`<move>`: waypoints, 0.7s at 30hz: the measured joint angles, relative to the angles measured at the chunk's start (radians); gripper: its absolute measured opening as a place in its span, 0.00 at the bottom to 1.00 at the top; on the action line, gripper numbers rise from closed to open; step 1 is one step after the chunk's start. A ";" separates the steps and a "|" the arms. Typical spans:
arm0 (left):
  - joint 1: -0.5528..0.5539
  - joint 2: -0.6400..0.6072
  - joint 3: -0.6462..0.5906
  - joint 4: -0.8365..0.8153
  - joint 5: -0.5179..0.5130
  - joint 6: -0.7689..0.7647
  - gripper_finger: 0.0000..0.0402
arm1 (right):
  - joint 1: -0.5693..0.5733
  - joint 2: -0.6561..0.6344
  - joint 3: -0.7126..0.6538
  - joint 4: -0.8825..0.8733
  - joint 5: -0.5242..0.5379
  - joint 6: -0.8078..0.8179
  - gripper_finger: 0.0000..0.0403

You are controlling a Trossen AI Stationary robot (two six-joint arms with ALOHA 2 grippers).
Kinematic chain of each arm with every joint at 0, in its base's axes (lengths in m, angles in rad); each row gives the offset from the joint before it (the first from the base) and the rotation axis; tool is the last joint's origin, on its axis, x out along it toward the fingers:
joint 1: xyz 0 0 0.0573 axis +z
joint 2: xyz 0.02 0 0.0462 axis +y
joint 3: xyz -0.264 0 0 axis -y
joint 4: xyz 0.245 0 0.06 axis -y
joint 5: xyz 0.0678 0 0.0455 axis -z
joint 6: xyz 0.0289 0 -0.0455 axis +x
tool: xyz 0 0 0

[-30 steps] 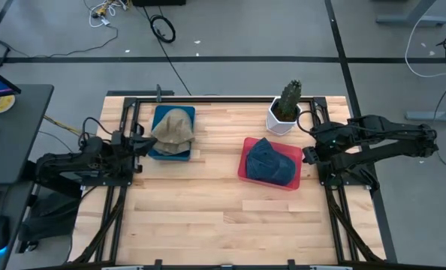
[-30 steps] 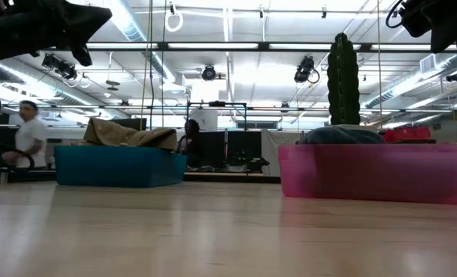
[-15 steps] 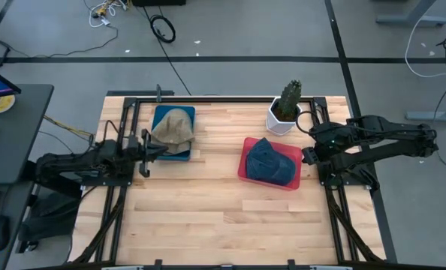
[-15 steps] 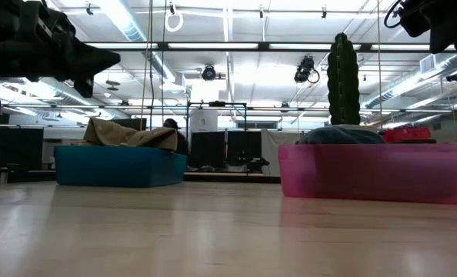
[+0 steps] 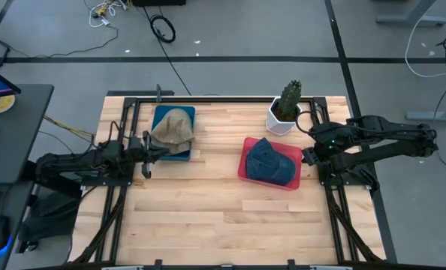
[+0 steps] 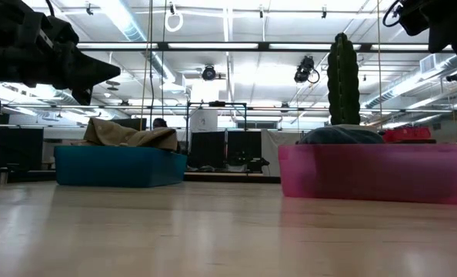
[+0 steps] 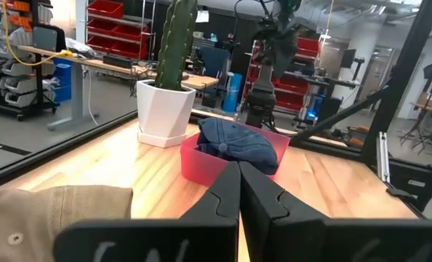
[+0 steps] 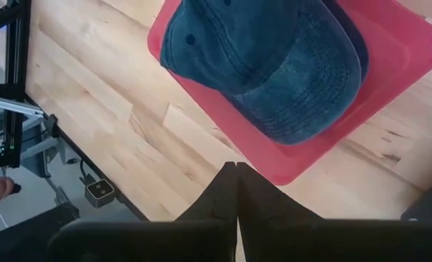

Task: Pick & Place hat
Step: Return to Home Position

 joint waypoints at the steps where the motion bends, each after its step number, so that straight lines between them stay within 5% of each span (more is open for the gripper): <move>1: 0.000 0.000 0.000 -0.003 0.000 0.000 0.01 | 0.000 0.000 0.000 0.000 0.000 -0.005 0.01; 9: 0.000 0.002 0.001 -0.017 0.003 -0.032 0.01 | 0.000 0.000 0.000 0.044 0.040 -0.088 0.01; 21: 0.000 0.002 -0.001 0.001 0.000 -0.055 0.01 | 0.000 -0.054 -0.025 0.198 0.281 -0.426 0.01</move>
